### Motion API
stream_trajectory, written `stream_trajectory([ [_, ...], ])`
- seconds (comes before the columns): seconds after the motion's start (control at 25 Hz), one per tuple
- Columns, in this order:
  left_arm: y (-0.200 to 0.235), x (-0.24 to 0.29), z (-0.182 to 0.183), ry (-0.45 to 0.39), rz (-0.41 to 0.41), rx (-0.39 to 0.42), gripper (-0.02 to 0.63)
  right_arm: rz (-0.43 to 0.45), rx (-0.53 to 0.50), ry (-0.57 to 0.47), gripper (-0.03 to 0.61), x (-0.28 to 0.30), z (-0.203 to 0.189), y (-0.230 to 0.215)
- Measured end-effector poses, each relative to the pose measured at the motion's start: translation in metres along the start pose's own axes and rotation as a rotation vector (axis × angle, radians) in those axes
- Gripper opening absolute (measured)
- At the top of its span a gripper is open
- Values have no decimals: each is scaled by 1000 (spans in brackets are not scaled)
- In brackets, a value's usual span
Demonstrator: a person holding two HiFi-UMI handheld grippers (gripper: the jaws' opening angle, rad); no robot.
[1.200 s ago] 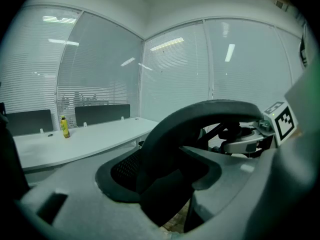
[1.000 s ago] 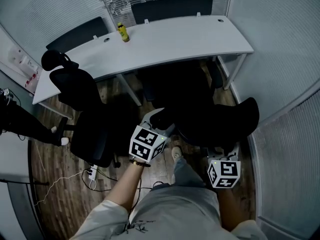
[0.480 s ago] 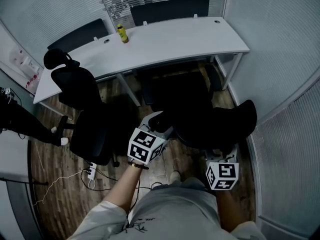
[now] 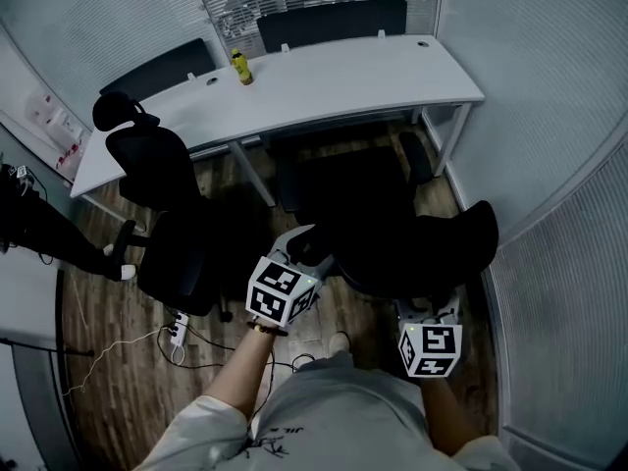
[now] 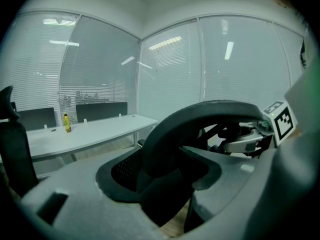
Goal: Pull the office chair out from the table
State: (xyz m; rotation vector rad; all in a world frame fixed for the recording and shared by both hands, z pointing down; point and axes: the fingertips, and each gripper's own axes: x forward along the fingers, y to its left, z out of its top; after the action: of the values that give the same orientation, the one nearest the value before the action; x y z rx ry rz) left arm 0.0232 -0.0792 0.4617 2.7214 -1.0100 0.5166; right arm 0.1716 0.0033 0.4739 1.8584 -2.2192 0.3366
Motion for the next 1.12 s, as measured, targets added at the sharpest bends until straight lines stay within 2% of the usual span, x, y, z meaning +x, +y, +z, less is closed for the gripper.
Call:
stream_trajectory([
  [0.56, -61, -24, -10, 13, 16, -14, 238, 30, -11, 9, 276, -59, -16, -13],
  [1.12, -110, -60, -33, 7, 31, -20, 238, 34, -19, 7, 276, -117, -39, -4],
])
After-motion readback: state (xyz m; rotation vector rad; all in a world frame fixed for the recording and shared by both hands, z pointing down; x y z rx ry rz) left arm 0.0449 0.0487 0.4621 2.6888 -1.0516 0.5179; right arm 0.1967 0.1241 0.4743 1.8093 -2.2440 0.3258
